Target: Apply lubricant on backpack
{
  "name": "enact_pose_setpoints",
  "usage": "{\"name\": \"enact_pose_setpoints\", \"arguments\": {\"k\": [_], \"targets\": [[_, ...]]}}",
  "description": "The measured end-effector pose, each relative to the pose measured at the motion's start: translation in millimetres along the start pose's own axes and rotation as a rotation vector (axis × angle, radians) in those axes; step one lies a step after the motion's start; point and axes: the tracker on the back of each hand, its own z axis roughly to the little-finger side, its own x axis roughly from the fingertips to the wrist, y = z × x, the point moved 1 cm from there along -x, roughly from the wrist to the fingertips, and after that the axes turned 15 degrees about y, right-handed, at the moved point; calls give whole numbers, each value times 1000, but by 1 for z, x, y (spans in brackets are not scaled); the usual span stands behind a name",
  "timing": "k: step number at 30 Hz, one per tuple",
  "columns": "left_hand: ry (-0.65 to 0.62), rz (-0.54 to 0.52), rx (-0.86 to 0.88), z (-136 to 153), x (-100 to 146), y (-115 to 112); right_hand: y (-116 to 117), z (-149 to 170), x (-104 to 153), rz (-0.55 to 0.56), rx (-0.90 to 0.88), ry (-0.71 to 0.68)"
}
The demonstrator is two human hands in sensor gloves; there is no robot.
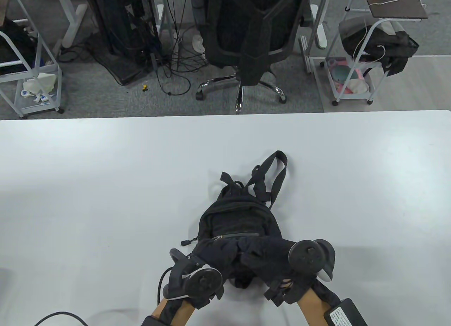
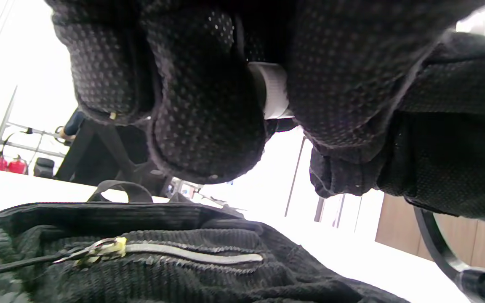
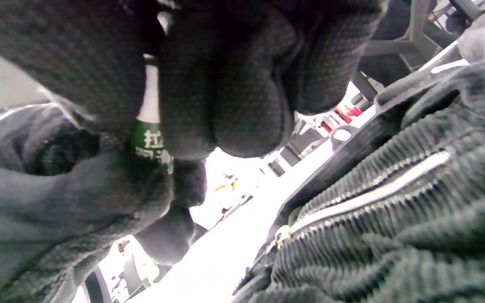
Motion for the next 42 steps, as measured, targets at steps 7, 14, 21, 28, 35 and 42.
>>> {"name": "enact_pose_setpoints", "arguments": {"k": [7,14,21,28,35,42], "targets": [[-6,25,8,1,0,2,-1,-1,0,-9,2,-19],[-1,50,43,2,-4,10,-4,-5,1,18,2,-53],[58,105,-128,20,-1,7,-33,10,0,121,-26,1],[134,74,149,42,-4,8,-58,46,-3,168,139,197],[218,30,247,62,-2,10,-76,85,-10,282,453,549],[234,-43,250,67,0,18,-66,118,-16,313,661,786]]}}
